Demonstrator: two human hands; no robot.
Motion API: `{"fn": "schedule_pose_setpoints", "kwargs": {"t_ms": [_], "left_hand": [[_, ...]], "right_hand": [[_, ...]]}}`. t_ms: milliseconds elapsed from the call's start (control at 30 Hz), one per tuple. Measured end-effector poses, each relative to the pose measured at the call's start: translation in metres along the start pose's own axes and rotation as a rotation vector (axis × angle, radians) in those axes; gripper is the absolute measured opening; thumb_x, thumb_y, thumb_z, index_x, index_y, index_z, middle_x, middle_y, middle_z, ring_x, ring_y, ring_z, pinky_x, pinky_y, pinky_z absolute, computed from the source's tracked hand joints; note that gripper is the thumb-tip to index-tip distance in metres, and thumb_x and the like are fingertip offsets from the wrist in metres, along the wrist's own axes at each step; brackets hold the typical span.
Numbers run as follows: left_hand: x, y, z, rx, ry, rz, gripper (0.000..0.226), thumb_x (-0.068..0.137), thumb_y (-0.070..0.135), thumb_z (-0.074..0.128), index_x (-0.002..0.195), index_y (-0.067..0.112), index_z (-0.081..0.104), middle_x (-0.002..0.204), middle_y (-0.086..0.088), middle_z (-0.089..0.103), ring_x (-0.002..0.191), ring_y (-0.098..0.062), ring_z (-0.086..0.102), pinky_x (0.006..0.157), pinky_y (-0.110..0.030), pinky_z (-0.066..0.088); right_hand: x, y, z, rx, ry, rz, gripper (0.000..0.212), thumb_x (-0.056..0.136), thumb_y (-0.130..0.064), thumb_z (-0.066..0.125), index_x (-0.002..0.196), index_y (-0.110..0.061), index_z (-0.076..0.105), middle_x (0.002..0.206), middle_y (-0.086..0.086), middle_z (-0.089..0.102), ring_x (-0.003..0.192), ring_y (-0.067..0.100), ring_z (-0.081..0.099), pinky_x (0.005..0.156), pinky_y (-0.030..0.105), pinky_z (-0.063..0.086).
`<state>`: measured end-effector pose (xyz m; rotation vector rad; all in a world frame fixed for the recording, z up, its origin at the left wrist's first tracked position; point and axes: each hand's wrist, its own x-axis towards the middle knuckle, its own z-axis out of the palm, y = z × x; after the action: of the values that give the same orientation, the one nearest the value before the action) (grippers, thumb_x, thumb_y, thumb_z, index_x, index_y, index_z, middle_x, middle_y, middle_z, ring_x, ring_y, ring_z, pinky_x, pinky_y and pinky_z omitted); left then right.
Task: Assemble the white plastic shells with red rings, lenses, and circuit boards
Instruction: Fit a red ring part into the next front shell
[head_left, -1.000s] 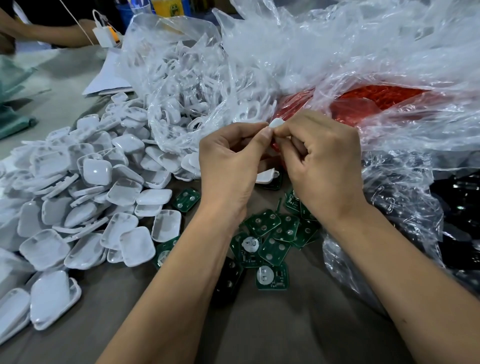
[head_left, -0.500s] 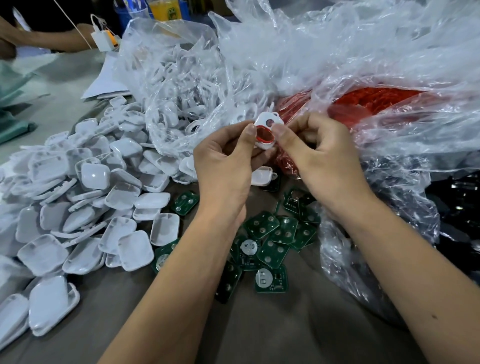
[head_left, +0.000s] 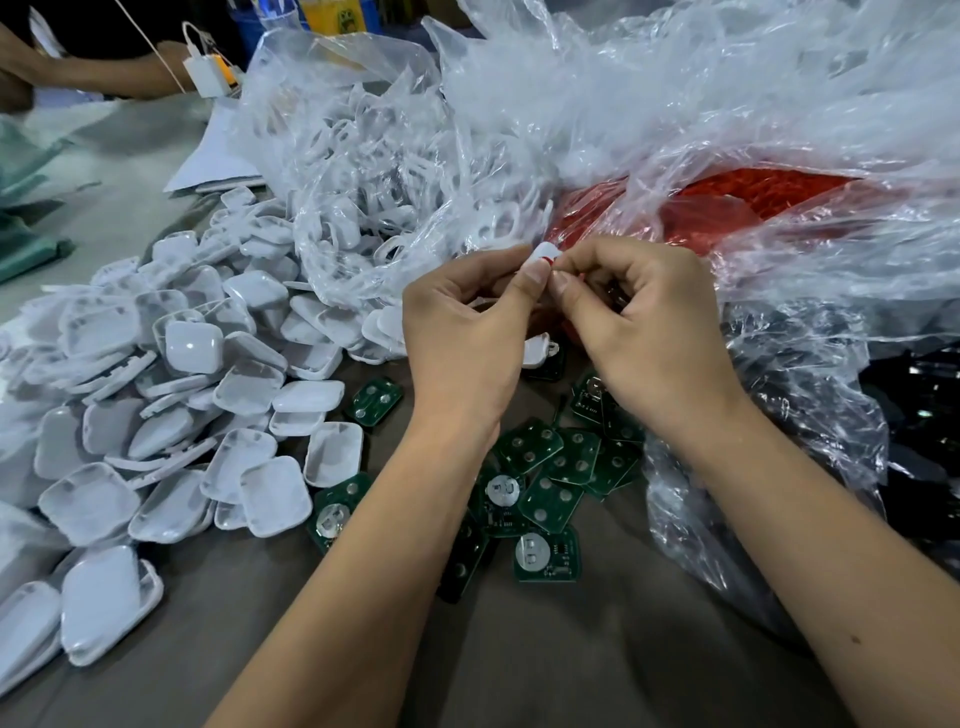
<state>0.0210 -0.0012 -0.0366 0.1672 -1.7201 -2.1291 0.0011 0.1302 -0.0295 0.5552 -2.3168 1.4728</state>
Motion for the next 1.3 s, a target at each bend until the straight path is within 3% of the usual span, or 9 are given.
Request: {"fn": "schedule_pose_setpoints", "kwargs": {"t_ms": [167,300,433,633,800,933,1033,1133,1300], "left_hand": [[0.001,-0.007,0.0,0.09,0.029,0.033,0.011,0.087,0.009,0.079,0.096,0.003,0.078,0.083,-0.013,0.078,0.081,-0.032,0.078,0.082,-0.049,0.063],[0.003,-0.011,0.0,0.183,0.026,0.034,0.019,0.081,0.022,0.078,0.093,0.008,0.08,0.085,-0.01,0.079,0.084,-0.031,0.078,0.085,-0.05,0.062],[0.007,-0.015,-0.001,0.287,0.041,0.059,0.021,0.079,0.028,0.076,0.092,0.012,0.081,0.086,-0.004,0.079,0.087,-0.027,0.077,0.085,-0.049,0.061],[0.007,-0.013,-0.003,0.238,0.054,0.019,0.015,0.08,0.023,0.075,0.09,0.013,0.08,0.081,-0.005,0.079,0.081,-0.026,0.078,0.08,-0.047,0.063],[0.004,-0.01,-0.002,0.188,0.051,-0.008,0.012,0.085,0.013,0.075,0.094,0.007,0.078,0.081,-0.009,0.078,0.074,-0.023,0.078,0.061,-0.031,0.063],[0.002,-0.008,0.0,0.211,0.07,-0.021,0.01,0.087,0.011,0.074,0.094,0.007,0.078,0.082,-0.008,0.078,0.072,-0.02,0.078,0.058,-0.026,0.06],[0.002,-0.007,-0.001,0.194,0.089,-0.044,0.006,0.088,0.007,0.073,0.091,0.008,0.078,0.079,-0.007,0.078,0.07,-0.02,0.078,0.057,-0.027,0.06],[0.002,-0.003,-0.001,0.13,0.112,-0.097,0.009,0.086,0.002,0.072,0.085,0.008,0.078,0.073,-0.006,0.077,0.066,-0.018,0.077,0.054,-0.024,0.058],[0.006,0.001,-0.006,0.026,0.14,-0.213,0.014,0.083,-0.006,0.066,0.084,0.003,0.076,0.07,-0.017,0.074,0.062,-0.026,0.073,0.058,-0.033,0.056]], "right_hand": [[0.003,0.001,0.0,0.002,-0.021,0.073,0.01,0.095,-0.013,0.073,0.086,-0.016,0.078,0.072,0.001,0.072,0.067,0.02,0.066,0.063,0.034,0.055],[0.004,0.001,-0.001,0.012,-0.036,0.119,0.011,0.093,-0.014,0.075,0.084,-0.018,0.079,0.072,0.004,0.072,0.067,0.025,0.066,0.06,0.032,0.054],[0.003,0.001,0.0,-0.003,-0.041,0.137,0.013,0.093,-0.014,0.076,0.082,-0.02,0.079,0.067,0.0,0.07,0.059,0.017,0.061,0.054,0.02,0.047],[0.003,-0.004,-0.004,-0.047,-0.107,0.08,0.011,0.096,-0.014,0.073,0.093,-0.02,0.082,0.079,-0.011,0.075,0.074,0.003,0.069,0.069,0.014,0.051],[0.001,-0.007,-0.001,-0.143,-0.078,0.033,0.015,0.095,-0.01,0.071,0.093,-0.018,0.083,0.079,-0.01,0.074,0.074,0.003,0.067,0.066,0.01,0.048],[-0.002,-0.009,0.003,-0.172,-0.031,0.01,0.017,0.093,-0.006,0.07,0.092,-0.017,0.083,0.076,-0.01,0.073,0.072,-0.001,0.065,0.063,0.006,0.043],[-0.002,-0.009,0.004,-0.22,-0.046,-0.046,0.018,0.093,-0.004,0.068,0.094,-0.014,0.083,0.081,-0.005,0.076,0.072,0.004,0.066,0.066,0.01,0.046],[-0.001,-0.01,0.004,-0.269,-0.125,-0.118,0.017,0.096,-0.005,0.067,0.101,-0.01,0.082,0.086,0.001,0.073,0.078,0.014,0.065,0.075,0.026,0.052],[-0.001,-0.012,0.004,-0.363,-0.257,-0.211,0.024,0.104,-0.014,0.056,0.111,-0.013,0.079,0.082,-0.005,0.055,0.074,0.017,0.055,0.07,0.038,0.05]]}}
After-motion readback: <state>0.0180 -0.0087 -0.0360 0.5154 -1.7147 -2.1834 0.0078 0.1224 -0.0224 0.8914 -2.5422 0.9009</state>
